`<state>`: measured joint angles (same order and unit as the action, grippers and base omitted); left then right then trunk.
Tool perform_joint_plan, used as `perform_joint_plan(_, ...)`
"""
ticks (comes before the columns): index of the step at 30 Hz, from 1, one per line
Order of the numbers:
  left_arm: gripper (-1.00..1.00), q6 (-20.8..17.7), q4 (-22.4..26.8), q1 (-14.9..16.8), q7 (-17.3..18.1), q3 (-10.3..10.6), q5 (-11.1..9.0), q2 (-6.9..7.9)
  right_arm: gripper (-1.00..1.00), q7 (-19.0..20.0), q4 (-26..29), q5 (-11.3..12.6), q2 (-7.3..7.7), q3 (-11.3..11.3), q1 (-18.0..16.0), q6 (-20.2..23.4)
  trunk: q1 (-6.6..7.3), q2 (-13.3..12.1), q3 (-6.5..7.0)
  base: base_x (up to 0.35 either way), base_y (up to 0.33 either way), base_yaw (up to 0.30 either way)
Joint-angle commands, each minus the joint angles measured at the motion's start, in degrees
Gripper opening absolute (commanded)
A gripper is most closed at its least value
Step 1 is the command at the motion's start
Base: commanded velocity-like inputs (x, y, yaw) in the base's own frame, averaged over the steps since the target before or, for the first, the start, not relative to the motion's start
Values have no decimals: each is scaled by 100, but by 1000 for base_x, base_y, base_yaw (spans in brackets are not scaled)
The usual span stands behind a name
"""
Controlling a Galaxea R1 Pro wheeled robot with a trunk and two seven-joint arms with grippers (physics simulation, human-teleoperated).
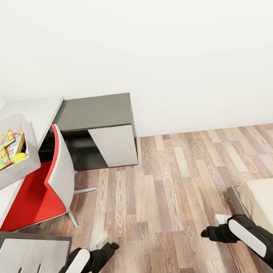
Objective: Put all the toys in the child's room - the three board games (two on the bed and one on the table), the two jigsaw puzzles on the table, and the tennis ball on the table - inside the toy box on the table in the child's room.
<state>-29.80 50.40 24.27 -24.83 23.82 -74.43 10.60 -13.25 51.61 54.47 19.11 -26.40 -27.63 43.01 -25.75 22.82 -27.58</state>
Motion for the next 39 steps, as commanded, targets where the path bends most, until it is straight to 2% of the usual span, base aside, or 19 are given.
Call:
perform_joint_plan(1, 100, 36, 9, -59, -24, 22, -17, 1, 100, -29, -2, 23, 5, -25, 17, -3, -3, 10, -5, 0, 0, -85)
perform_joint_plan(9, 100, 404, -209, -556, 157, 30, 126, -27, 100, 57, -146, -90, 29, -31, 92, -23, -3, 10, 43, 0, 0, -116)
perform_joint_plan(14, 100, 577, -609, -890, 181, 27, 144, -17, 100, 75, -565, -141, 7, -42, 143, -90, -3, 10, 84, 0, 0, -64)
perform_joint_plan(17, 100, 626, -876, -1106, 197, 23, 150, -3, 100, 80, -822, -224, -26, -48, 268, -282, -3, 10, 111, 0, 0, -25)
perform_joint_plan(19, 100, 655, -1122, -1257, 207, 17, 150, 7, 100, 96, -971, -395, -67, -76, 430, -564, -3, 10, 129, 0, 0, -12)
perform_joint_plan(22, 100, 682, -1381, -1339, 222, 6, 143, -7, 100, 194, -1047, -605, -92, -120, 582, -762, -3, 10, 156, 0, 0, -7)
perform_joint_plan(23, 100, 773, -1569, -1370, 257, -6, 129, -16, 100, 328, -1074, -725, -101, -177, 649, -837, -3, 10, 165, 0, 0, -3)
perform_joint_plan(27, 100, 1146, -1910, -1402, 407, -27, 107, -9, 100, 617, -1105, -903, -111, -359, 722, -916, -3, 10, 202, 0, 0, -2)
perform_joint_plan(33, 100, 1536, -2213, -1420, 525, -35, 118, 15, 100, 801, -1135, -1021, -146, -544, 767, -946, -3, 10, 258, 0, 0, 0)
perform_joint_plan(39, 100, 1608, -2404, -1423, 540, -31, 130, 13, 100, 831, -1310, -1044, -228, -578, 847, -957, -3, 10, 313, 0, 0, 0)
